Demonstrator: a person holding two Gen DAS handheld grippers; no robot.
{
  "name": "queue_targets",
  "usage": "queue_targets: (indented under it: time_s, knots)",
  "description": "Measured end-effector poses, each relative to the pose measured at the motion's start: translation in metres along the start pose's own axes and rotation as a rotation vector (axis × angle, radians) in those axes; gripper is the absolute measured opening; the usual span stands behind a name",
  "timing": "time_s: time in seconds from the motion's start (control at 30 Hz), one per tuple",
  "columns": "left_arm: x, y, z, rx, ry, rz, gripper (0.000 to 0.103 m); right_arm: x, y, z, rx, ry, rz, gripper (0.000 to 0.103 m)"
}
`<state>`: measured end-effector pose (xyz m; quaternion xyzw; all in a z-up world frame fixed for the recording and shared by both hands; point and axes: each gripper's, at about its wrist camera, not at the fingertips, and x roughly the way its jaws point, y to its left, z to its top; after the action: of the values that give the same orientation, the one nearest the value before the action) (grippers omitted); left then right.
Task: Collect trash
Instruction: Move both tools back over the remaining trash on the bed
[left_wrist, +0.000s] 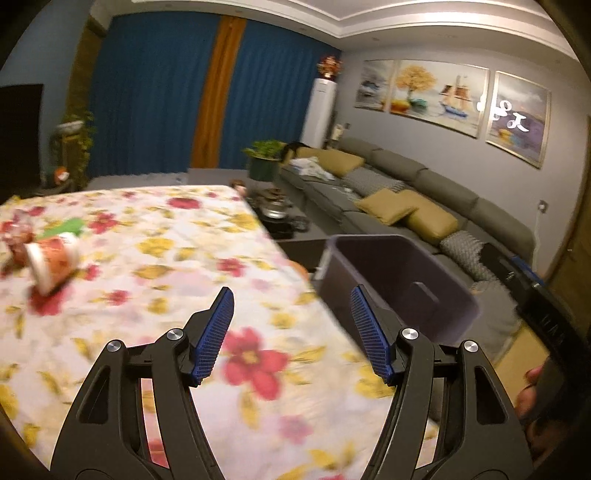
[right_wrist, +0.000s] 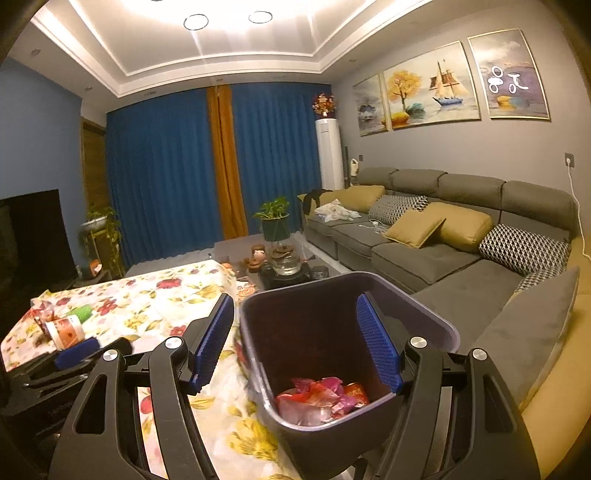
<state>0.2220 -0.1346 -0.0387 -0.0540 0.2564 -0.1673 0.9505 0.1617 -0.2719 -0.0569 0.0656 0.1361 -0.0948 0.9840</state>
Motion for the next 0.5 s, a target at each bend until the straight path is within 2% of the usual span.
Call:
queue_targets:
  time_s: [0.3, 0.5]
  knots:
    - [-0.053, 0.073, -0.002, -0.027, -0.065, 0.194, 0.069, -0.006, 0.049, 0.001, -0.058, 0.018, 0.085, 0.072]
    - [-0.087, 0.138, 0.001, -0.088, -0.107, 0.325, 0.070, 0.001, 0.109, -0.009, -0.119, 0.065, 0.192, 0.072]
